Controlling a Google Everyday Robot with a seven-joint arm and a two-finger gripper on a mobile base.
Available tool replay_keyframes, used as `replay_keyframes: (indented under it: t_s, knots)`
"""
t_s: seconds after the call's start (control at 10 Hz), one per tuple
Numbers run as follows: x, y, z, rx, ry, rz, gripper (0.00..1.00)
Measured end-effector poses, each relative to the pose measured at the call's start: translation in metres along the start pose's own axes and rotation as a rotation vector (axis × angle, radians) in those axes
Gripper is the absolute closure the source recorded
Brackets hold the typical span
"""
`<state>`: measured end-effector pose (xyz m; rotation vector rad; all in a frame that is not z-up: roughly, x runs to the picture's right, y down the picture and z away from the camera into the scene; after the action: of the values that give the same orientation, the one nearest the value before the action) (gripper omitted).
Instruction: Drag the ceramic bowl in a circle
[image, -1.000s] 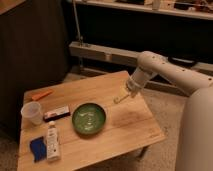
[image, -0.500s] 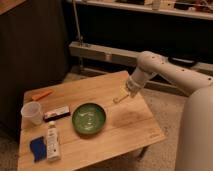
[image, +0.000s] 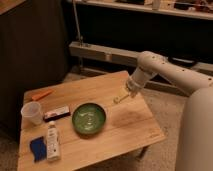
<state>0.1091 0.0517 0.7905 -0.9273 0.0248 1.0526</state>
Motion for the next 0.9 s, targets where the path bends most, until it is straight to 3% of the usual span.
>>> replay_keyframes:
  t_s: [0.9]
  knots:
    - [-0.0012,0.0000,-0.0006,-0.007,-0.005,0.005,0.20]
